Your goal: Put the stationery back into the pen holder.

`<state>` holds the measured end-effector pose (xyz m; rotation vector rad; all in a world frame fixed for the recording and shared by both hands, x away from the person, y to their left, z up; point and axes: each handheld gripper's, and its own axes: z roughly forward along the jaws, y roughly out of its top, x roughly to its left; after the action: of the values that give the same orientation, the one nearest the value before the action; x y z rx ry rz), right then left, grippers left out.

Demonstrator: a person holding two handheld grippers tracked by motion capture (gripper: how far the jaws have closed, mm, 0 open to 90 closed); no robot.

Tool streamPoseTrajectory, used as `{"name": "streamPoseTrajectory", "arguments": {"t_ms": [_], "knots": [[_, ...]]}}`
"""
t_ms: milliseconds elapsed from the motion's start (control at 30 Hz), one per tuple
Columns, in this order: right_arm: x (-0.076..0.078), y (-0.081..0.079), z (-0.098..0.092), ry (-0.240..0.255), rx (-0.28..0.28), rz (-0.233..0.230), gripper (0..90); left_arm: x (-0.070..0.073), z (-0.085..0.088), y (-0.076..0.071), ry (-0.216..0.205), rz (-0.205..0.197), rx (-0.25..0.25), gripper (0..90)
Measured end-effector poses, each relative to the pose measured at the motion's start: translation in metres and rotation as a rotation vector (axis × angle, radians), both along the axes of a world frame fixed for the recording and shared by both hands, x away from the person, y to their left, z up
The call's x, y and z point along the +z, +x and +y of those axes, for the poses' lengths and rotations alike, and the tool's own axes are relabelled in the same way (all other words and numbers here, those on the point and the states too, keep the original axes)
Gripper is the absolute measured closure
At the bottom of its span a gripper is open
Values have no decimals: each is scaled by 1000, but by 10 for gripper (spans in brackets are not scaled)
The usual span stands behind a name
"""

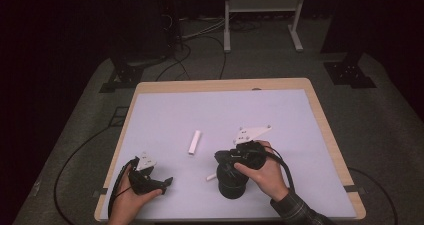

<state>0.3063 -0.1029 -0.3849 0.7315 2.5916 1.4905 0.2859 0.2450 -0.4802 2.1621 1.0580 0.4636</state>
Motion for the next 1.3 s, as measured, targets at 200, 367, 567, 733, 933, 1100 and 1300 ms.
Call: {"name": "streamPoseTrajectory", "arguments": {"t_ms": [200,367,567,733,933,1100,1300], "knots": [[-1,0,0,-10,1,10,784,0,0,0,0,0,0,0],[-2,0,0,-30,-1,11,711,0,0,0,-1,0,0,0],[0,-2,-3,-26,0,-4,666,0,0,0,-3,2,2,0],[2,-3,-8,-25,-11,-13,584,0,0,0,-3,2,2,0],[3,-3,-16,-29,-34,-26,489,0,0,0,-3,2,2,0],[3,-4,-24,-25,-46,-26,435,0,0,0,-2,1,1,0],[4,-6,-39,-16,-87,-31,390,0,0,0,-1,1,1,0]]}}
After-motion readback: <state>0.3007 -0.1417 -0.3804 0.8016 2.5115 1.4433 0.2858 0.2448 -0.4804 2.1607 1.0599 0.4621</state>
